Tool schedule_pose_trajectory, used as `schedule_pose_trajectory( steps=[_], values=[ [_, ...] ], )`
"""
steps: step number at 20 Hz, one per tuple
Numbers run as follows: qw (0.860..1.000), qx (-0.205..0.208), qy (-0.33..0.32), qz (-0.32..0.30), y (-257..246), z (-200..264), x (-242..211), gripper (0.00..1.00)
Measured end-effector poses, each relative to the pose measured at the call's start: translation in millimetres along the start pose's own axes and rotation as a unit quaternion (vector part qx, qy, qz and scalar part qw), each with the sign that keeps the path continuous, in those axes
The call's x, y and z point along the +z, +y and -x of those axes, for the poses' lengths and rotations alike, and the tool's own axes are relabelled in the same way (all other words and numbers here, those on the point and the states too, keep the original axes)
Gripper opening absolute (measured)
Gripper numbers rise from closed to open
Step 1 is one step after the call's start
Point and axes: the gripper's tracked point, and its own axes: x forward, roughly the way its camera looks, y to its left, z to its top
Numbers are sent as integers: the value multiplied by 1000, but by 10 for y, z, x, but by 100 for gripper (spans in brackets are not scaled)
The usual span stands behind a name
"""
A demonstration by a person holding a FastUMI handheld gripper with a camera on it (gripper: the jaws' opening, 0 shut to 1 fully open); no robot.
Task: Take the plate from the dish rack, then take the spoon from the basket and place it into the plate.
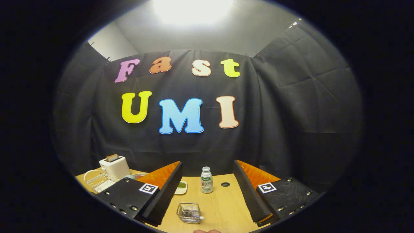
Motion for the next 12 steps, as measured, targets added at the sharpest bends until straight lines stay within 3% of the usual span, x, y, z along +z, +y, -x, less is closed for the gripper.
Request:
schedule_pose_trajectory(
  steps=[4,6,12],
  values=[
    [999,15,24,-43,462,-62,4,96],
    [996,44,38,-66,738,-77,1,96],
    [989,94,100,-55,1266,-348,-94,97]
  ],
)
